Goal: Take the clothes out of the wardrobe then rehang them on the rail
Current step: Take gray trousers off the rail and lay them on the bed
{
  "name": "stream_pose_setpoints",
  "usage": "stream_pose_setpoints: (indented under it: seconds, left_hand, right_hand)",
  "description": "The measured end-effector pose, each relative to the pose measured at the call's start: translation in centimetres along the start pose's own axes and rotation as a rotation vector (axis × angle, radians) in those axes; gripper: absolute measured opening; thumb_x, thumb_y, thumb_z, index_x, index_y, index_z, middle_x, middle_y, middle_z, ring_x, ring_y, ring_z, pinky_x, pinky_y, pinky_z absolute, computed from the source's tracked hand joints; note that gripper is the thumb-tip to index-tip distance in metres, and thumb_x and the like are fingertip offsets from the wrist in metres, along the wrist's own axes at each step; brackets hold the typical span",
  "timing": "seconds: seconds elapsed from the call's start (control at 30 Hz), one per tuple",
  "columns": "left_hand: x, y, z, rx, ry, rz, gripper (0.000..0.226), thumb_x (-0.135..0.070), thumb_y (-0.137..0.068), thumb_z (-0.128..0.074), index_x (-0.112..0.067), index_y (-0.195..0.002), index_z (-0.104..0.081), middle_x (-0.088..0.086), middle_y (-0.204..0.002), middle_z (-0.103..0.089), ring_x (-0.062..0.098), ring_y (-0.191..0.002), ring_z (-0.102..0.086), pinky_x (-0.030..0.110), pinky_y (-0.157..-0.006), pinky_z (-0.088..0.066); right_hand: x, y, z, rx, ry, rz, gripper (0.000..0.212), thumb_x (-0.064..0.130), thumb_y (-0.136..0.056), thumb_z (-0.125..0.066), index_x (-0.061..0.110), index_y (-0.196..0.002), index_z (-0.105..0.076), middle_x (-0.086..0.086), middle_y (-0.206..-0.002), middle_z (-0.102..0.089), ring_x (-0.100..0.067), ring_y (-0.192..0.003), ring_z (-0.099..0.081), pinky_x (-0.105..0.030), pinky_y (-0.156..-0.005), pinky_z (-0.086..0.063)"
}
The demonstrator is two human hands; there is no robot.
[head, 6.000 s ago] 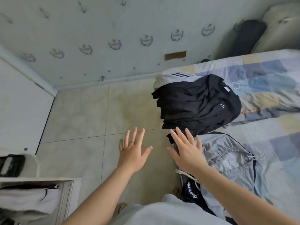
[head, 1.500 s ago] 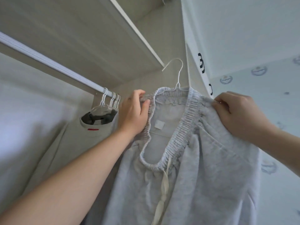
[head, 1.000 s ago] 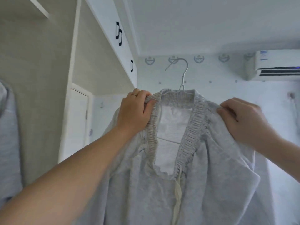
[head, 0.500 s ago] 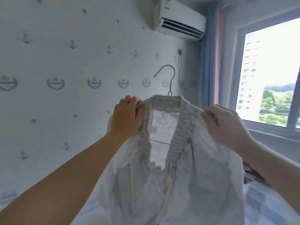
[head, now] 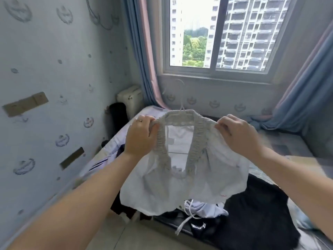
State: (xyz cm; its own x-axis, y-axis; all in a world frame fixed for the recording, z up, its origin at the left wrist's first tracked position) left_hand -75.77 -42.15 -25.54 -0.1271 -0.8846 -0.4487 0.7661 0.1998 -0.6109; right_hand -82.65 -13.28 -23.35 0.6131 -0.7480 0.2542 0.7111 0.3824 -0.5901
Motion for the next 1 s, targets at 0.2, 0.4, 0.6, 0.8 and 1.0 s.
stream_pose_setpoints:
  seconds: [0.2, 0.4, 0.6, 0.8, 1.0]
  left_hand:
    - [1.4, 0.6, -11.4, 0.287, 0.138, 0.006, 0.026, -0.033, -0.100, -0.055, -0.012, -0.111, -0.063, 0.004, -0.103, -0.059, 0.026, -0.100, -0.055, 0.044, -0.090, -0.044]
    - [2.9, 2.7, -19.8, 0.521, 0.067, 0.038, 0.028, -0.045, -0.099, -0.051, -0.022, -0.111, -0.060, -0.003, -0.108, -0.060, 0.021, -0.102, -0.055, 0.039, -0.088, -0.036]
    - [5.5, 4.5, -26.2, 0.650, 0.030, 0.109, 0.026, -0.048, -0.098, -0.051, -0.026, -0.109, -0.060, -0.008, -0.106, -0.056, 0.018, -0.105, -0.054, 0.041, -0.089, -0.037]
    - [8.3, 5.2, -33.1, 0.742, -0.071, 0.190, 0.029, -0.046, -0.098, -0.052, -0.023, -0.113, -0.061, -0.003, -0.109, -0.057, 0.021, -0.107, -0.054, 0.040, -0.087, -0.035]
    - [10.6, 6.5, -40.9, 0.902, -0.248, 0.317, 0.033, -0.049, -0.101, -0.045, -0.019, -0.110, -0.057, 0.001, -0.111, -0.053, 0.024, -0.107, -0.051, 0.044, -0.091, -0.039]
  right_hand:
    - [-6.7, 4.5, -4.1, 0.134, 0.073, -0.219, 0.023, 0.032, -0.100, -0.053, 0.013, -0.096, -0.066, 0.001, -0.094, -0.061, -0.025, -0.080, -0.059, -0.036, -0.066, -0.047]
    - [-11.8, 9.2, -8.9, 0.235, 0.062, -0.425, 0.022, 0.031, -0.100, -0.052, 0.014, -0.096, -0.065, 0.002, -0.092, -0.057, -0.025, -0.081, -0.058, -0.043, -0.071, -0.051]
    - [-15.9, 12.2, -14.8, 0.327, 0.018, -0.546, 0.022, 0.030, -0.100, -0.052, 0.014, -0.098, -0.066, 0.000, -0.096, -0.058, -0.024, -0.085, -0.058, -0.043, -0.074, -0.051]
    - [-21.8, 13.8, -21.9, 0.458, -0.124, -0.648, 0.019, 0.032, -0.099, -0.053, 0.018, -0.093, -0.064, 0.011, -0.089, -0.051, -0.017, -0.077, -0.056, -0.039, -0.068, -0.050]
    - [-28.2, 15.0, -29.7, 0.618, -0.196, -0.731, 0.020, 0.033, -0.099, -0.051, 0.019, -0.094, -0.063, 0.009, -0.090, -0.050, -0.015, -0.079, -0.053, -0.036, -0.068, -0.047]
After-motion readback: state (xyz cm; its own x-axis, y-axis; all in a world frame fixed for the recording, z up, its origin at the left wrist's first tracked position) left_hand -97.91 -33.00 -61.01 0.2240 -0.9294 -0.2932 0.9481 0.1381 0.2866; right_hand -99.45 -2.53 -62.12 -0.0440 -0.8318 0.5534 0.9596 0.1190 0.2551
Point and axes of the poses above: each hand's wrist, its own y-axis away from the middle knuckle, its own z-axis out of the back of the hand, x = y × z, the point moved 9 cm from there along -y, towards the middle knuckle
